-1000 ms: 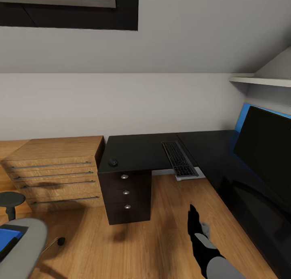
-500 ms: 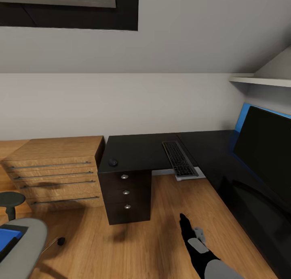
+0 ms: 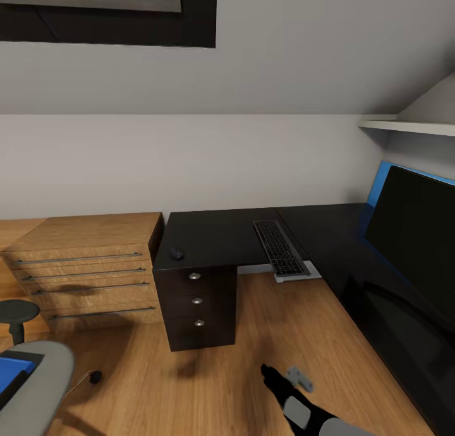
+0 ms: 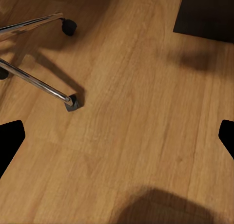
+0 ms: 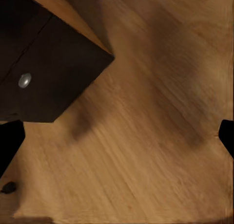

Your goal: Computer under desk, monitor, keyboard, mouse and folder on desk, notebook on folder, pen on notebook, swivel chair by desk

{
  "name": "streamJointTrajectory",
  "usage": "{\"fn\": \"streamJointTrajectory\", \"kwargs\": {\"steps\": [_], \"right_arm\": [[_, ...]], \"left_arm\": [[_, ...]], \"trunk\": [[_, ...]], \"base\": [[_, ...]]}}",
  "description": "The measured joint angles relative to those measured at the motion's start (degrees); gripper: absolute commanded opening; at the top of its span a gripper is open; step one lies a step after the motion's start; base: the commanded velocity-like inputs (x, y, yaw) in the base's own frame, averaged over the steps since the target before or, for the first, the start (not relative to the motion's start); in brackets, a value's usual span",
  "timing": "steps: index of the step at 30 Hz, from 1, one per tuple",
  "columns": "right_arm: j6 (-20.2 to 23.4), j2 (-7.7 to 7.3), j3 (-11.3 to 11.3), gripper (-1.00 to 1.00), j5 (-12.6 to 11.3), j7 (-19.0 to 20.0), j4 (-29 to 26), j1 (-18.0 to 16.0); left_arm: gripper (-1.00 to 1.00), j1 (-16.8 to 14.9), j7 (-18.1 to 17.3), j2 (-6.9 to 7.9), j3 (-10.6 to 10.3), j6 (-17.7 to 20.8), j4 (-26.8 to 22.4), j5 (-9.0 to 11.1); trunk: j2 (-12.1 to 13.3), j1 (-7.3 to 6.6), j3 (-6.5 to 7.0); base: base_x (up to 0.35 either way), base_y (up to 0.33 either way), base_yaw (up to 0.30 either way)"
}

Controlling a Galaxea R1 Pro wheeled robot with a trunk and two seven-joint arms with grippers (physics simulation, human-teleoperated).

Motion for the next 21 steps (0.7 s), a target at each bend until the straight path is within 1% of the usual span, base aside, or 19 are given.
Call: {"fn": "streamJointTrajectory", "kwargs": {"steps": [3, 6, 7, 11, 13, 15, 16, 18, 21], "right_arm": [[0.00, 0.01, 1.84, 1.00, 4.22, -0.19, 1.25, 0.02], [0.05, -0.05, 3.29, 1.00, 9.22, -0.73, 1.87, 0.17], [0.18, -0.11, 4.01, 1.00, 12.86, -1.35, 2.09, 0.43], [0.34, -0.49, 4.79, 1.00, 20.20, -2.76, 2.39, 1.55], [0.40, -0.70, 4.99, 1.00, 23.37, -3.31, 2.46, 2.32], [0.43, -0.86, 5.11, 1.00, 25.90, -3.68, 2.50, 3.01], [0.46, -1.11, 5.18, 1.00, 27.59, -3.96, 2.54, 3.49], [0.48, -1.43, 5.19, 1.00, 28.70, -4.22, 2.58, 3.82], [0.50, -1.92, 5.19, 1.00, 29.62, -4.66, 2.63, 4.10]], "left_arm": [[1.00, 0.00, 0.00, 0.00, 0.00, 0.00, 0.00, 0.00], [1.00, 0.00, 0.00, 0.00, 0.00, 0.01, -0.01, 0.00], [1.00, 0.00, 0.00, 0.00, 0.00, 0.04, -0.01, 0.00], [1.00, 0.00, 0.00, 0.00, -0.04, 0.06, 0.02, 0.00], [1.00, 0.00, 0.00, 0.00, -0.06, 0.07, 0.02, 0.00], [1.00, 0.00, 0.00, 0.00, -0.07, 0.07, 0.03, 0.00], [1.00, 0.00, 0.00, 0.00, -0.08, 0.08, 0.03, 0.00], [1.00, 0.00, -0.03, 0.00, -0.08, 0.08, 0.02, 0.00], [1.00, 0.00, -0.06, 0.00, -0.09, 0.08, 0.00, 0.01]], "trunk": [[0.00, 0.00, 0.00], [0.00, 0.00, 0.00], [0.00, 0.00, 0.00], [0.00, 0.00, 0.00], [0.00, 0.00, 0.00], [0.00, 0.00, 0.00], [0.00, 0.00, 0.00], [0.00, 0.00, 0.00], [0.00, 0.00, 0.00]], "base": [[0.000, 0.000, 0.000], [0.000, 0.000, 0.000], [0.000, 0.000, 0.000], [0.000, 0.000, 0.000], [0.000, 0.000, 0.000], [0.000, 0.000, 0.000], [0.000, 0.000, 0.000], [0.000, 0.000, 0.000], [0.000, 0.000, 0.000]]}}
